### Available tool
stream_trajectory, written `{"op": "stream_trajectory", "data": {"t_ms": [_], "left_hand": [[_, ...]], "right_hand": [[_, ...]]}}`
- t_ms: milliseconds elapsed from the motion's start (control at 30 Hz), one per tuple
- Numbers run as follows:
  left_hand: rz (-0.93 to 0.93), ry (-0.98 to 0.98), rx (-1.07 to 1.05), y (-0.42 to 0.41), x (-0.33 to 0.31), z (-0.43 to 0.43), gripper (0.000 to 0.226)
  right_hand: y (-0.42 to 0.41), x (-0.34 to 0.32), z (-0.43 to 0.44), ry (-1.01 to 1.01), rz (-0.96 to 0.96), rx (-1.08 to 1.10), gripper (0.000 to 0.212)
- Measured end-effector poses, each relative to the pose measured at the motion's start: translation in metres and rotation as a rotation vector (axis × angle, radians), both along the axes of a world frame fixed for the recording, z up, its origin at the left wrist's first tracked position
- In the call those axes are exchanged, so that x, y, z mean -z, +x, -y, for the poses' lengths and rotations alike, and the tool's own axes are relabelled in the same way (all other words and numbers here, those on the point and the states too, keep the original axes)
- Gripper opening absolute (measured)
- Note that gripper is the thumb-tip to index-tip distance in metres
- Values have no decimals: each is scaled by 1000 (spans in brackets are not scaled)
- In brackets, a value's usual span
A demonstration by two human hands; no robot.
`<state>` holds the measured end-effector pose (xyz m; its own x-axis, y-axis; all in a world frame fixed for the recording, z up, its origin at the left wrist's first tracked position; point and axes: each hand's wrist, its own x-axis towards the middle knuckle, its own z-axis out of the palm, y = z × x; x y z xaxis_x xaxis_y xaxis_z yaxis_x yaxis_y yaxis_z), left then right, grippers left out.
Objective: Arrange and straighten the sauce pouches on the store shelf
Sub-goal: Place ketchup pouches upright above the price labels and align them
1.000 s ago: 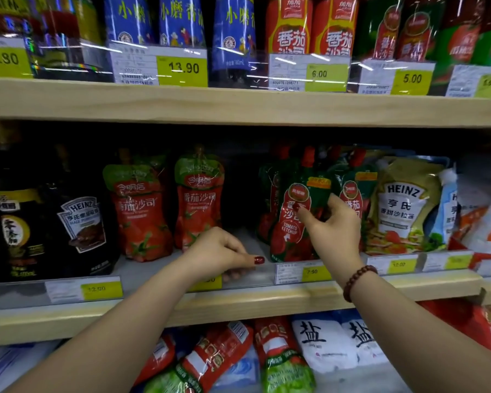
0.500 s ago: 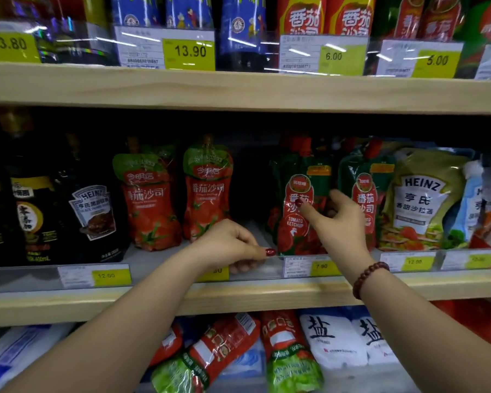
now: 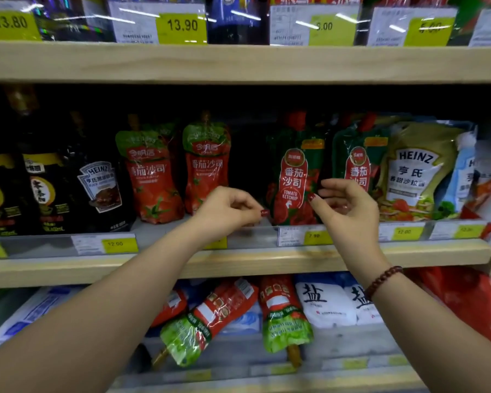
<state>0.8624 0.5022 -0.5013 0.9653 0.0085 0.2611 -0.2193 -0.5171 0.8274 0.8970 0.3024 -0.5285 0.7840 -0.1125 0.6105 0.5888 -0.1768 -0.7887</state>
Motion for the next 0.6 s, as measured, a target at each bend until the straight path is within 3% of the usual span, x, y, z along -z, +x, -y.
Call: {"op": "stream_trajectory", "data": {"t_ms": [267,600], "left_hand": [[185,255,-21,-16,18,1,9],[347,194,-132,-18,47,6,15]], "right_hand": [[-54,57,-1,-249,122,-153,23],[-69,143,16,-558,-29,-147,28]]}}
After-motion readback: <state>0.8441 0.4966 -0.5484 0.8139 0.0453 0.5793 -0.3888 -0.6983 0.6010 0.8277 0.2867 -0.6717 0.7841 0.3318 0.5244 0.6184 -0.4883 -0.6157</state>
